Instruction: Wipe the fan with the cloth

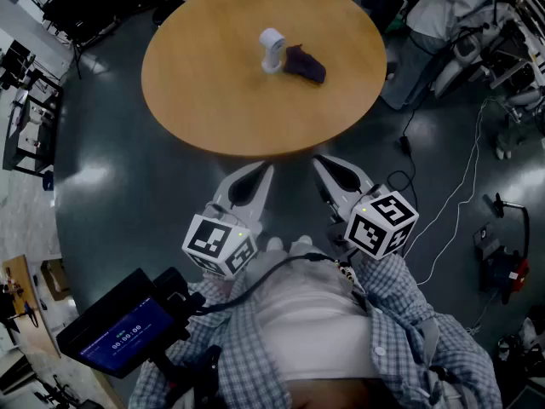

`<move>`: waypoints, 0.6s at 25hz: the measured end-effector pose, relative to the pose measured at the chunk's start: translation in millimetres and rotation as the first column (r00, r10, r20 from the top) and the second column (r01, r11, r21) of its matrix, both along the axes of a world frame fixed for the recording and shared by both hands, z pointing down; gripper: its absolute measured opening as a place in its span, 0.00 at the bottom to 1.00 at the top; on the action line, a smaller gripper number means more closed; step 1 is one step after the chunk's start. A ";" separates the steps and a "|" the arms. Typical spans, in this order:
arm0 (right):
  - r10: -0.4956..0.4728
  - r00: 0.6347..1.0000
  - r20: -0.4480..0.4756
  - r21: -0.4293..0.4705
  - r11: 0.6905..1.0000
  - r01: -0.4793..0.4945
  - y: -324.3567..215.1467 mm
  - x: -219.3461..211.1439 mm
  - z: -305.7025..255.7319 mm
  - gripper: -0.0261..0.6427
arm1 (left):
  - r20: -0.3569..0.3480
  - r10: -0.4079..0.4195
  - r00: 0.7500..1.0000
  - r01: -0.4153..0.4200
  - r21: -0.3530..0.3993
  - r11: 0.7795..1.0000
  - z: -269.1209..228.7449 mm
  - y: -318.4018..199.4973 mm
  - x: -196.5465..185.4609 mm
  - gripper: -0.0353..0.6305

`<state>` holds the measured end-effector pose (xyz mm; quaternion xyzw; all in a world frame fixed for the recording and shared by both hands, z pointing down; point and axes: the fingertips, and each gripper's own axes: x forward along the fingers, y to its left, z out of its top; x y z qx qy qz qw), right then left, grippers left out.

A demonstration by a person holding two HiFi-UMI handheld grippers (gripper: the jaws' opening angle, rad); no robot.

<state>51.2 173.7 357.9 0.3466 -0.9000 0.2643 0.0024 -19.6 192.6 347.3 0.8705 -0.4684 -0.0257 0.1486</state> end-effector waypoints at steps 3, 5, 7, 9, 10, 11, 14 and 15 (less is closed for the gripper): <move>-0.003 1.000 0.004 -0.003 1.000 0.003 -1.0 -0.2 -1.4 0.04 | 0.000 -0.005 1.000 0.005 0.002 1.000 -1.8 -2.4 -0.6 0.05; -0.005 1.000 0.002 -0.007 1.000 0.005 -1.2 0.4 -1.2 0.04 | 0.000 -0.009 1.000 0.009 0.000 1.000 -2.0 -2.9 -0.4 0.05; -0.005 1.000 -0.001 -0.012 1.000 0.005 -1.9 1.3 -0.4 0.04 | -0.001 -0.012 1.000 0.012 -0.002 1.000 -2.3 -3.1 0.0 0.05; -0.005 1.000 -0.001 -0.014 1.000 0.005 -2.7 1.3 -0.3 0.04 | -0.003 -0.013 1.000 0.013 -0.003 1.000 -2.5 -3.4 -0.6 0.05; -0.005 1.000 -0.001 -0.013 1.000 0.005 -2.9 0.9 -0.5 0.04 | -0.005 -0.015 1.000 0.015 -0.004 1.000 -2.6 -3.5 -1.4 0.05; -0.005 1.000 -0.003 -0.012 1.000 0.005 -3.0 0.4 -0.5 0.04 | -0.006 -0.017 1.000 0.017 -0.004 1.000 -2.5 -3.5 -2.3 0.05; -0.007 1.000 -0.001 -0.014 1.000 0.007 -3.2 1.0 0.1 0.04 | -0.004 -0.023 1.000 0.023 -0.004 1.000 -2.0 -4.5 -2.7 0.05; -0.009 1.000 0.006 -0.016 1.000 0.009 -3.5 1.7 0.2 0.04 | -0.004 -0.026 1.000 0.026 -0.004 1.000 -2.0 -5.3 -2.3 0.05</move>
